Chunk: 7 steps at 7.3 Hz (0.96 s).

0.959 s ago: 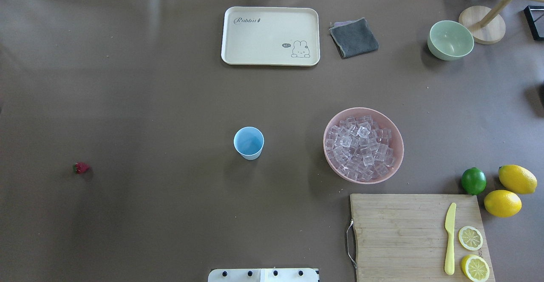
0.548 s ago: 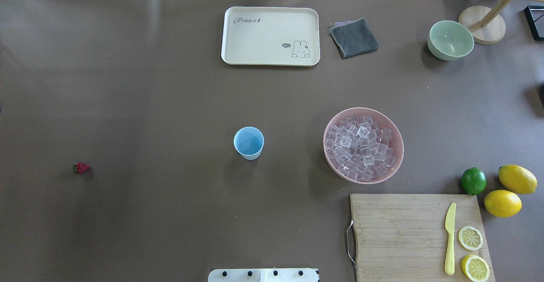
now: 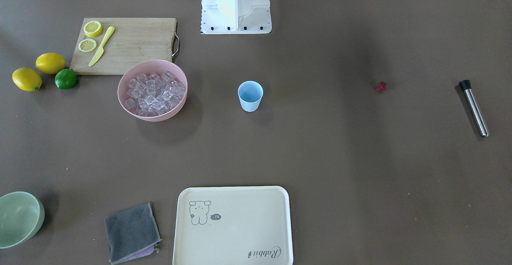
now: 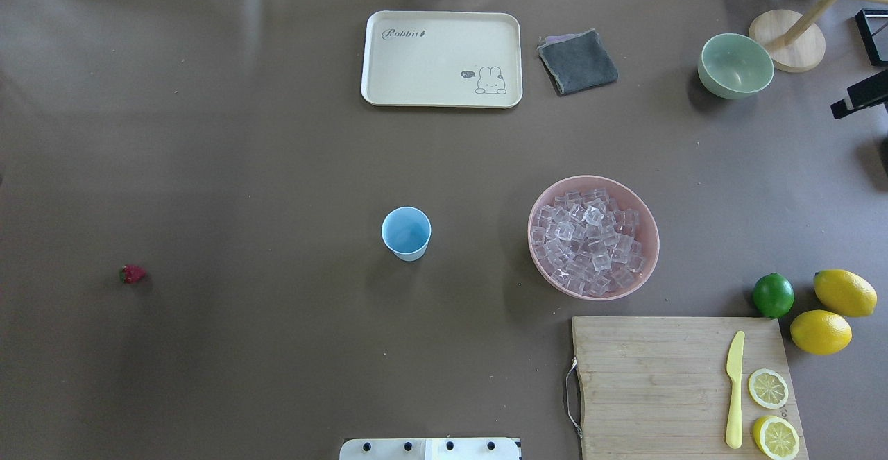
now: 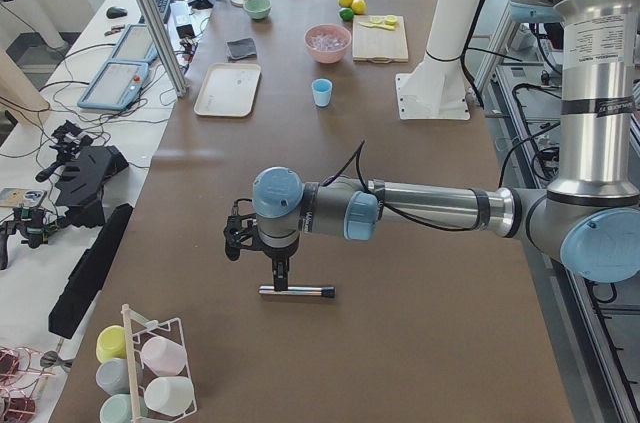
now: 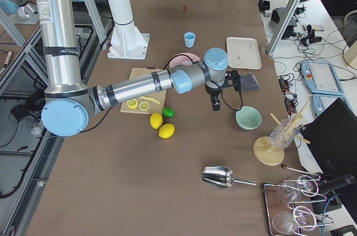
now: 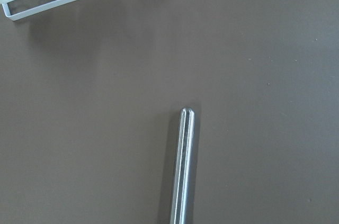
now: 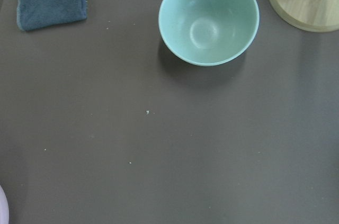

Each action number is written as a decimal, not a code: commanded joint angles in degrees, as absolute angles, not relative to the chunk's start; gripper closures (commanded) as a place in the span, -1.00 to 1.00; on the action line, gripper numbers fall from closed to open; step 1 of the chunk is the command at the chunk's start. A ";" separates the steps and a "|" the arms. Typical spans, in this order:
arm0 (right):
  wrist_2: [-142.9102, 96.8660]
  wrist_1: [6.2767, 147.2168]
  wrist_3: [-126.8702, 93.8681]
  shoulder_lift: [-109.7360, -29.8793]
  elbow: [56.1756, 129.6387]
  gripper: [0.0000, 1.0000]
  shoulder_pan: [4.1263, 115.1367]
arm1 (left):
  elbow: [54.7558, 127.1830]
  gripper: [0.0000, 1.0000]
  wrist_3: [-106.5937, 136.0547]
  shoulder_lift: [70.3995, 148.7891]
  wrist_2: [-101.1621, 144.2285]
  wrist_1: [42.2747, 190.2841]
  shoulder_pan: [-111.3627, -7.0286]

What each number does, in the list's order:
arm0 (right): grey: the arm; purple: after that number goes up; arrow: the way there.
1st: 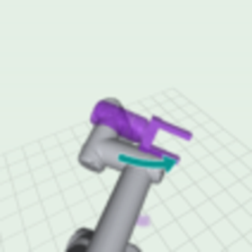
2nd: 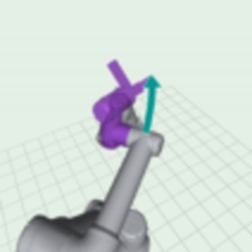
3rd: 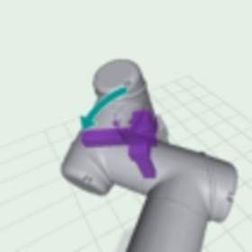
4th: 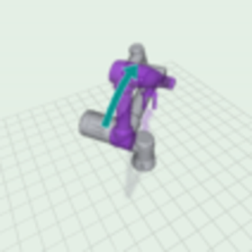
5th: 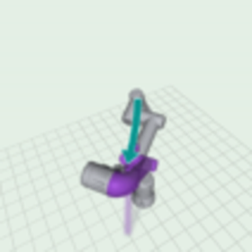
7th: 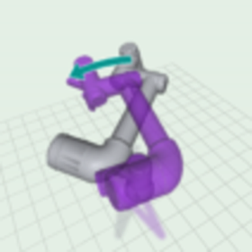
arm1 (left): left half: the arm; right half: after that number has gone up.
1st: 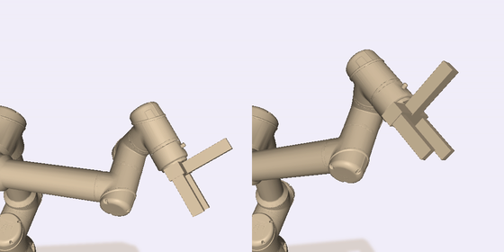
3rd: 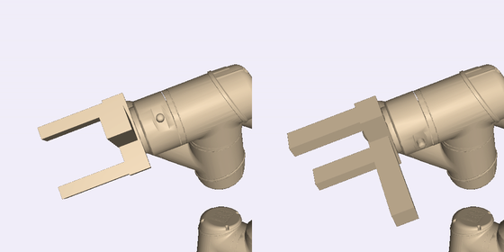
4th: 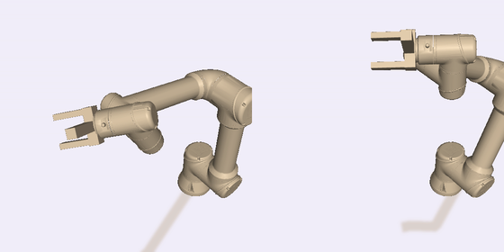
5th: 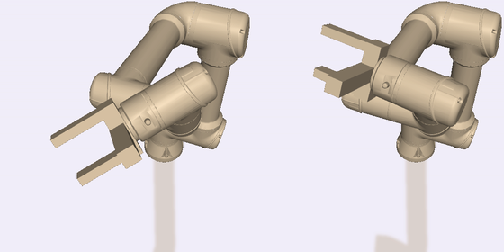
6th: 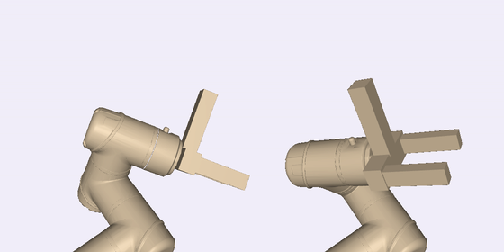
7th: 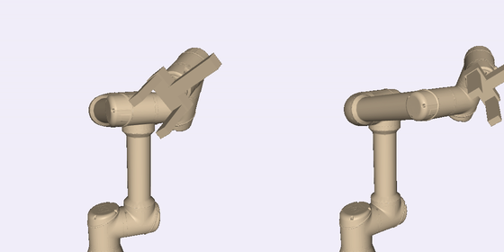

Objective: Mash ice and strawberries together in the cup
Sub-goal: 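Move the right gripper over the pink bowl of ice cubes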

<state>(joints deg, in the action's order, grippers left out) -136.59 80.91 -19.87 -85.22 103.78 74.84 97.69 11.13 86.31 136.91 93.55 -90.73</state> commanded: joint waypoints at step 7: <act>-117.69 80.95 -40.51 -73.93 112.50 -0.99 47.91 | 98.00 -0.99 11.16 86.66 136.93 93.60 -90.70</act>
